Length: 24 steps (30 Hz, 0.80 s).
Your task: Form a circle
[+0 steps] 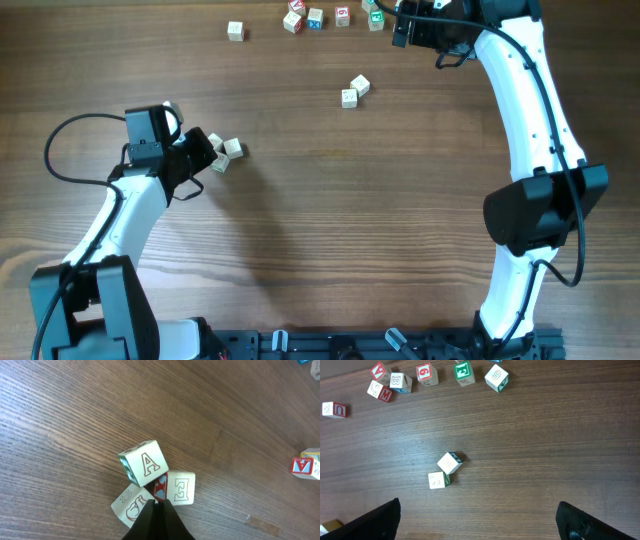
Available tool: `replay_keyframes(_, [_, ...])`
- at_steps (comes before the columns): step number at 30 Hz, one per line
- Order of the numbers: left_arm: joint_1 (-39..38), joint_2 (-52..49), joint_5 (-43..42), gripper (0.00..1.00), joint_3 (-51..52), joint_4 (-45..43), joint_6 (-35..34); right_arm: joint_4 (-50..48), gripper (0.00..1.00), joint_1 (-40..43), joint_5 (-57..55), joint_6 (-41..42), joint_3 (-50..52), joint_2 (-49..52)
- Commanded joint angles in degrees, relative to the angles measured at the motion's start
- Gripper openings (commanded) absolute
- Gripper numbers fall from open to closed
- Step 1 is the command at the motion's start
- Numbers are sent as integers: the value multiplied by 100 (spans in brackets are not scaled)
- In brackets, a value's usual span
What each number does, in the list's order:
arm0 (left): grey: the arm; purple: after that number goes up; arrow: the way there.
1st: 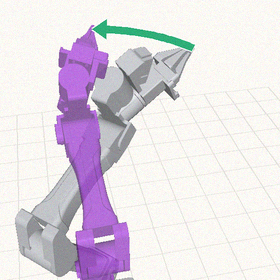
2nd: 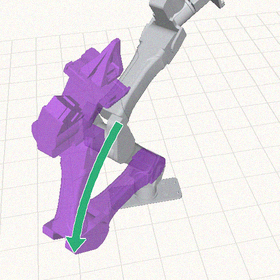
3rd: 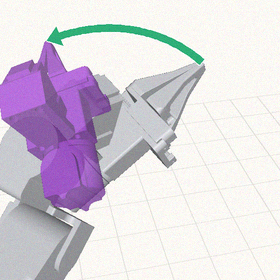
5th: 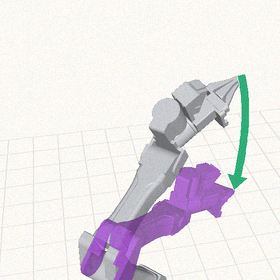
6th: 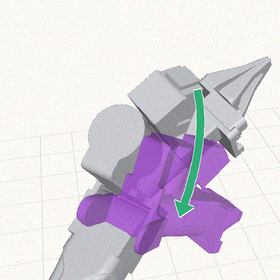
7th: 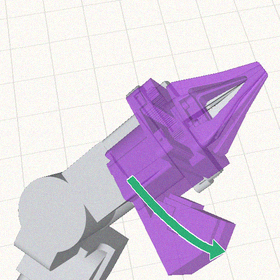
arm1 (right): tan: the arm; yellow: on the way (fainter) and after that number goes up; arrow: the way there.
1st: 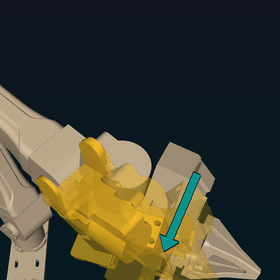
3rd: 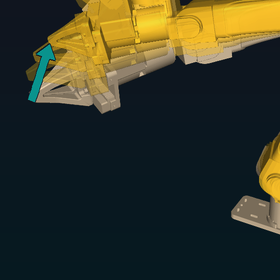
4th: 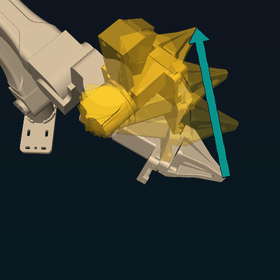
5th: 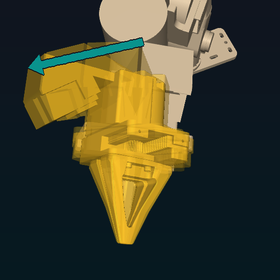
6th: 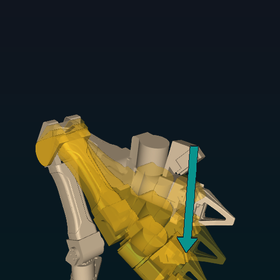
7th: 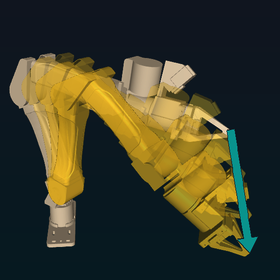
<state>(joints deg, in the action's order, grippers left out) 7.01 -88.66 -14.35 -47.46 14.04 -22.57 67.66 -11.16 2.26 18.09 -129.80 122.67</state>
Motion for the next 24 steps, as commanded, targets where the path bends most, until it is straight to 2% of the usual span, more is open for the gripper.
replay_keyframes(1, [-15, -94, 94, 4, 26, -101, 107, -13, 99, -7, -94, 7, -61, -192])
replay_keyframes(13, [-15, -382, -66, 4, 26, -330, 76, -13, 100, -7, -94, 9, -61, -192])
replay_keyframes(20, [-15, -382, -127, 4, 26, -374, 870, -13, 100, -7, -94, 7, -61, -192])
replay_keyframes(24, [-15, -382, -234, 4, 26, -361, 894, -13, 99, -7, -94, 7, -63, -192])
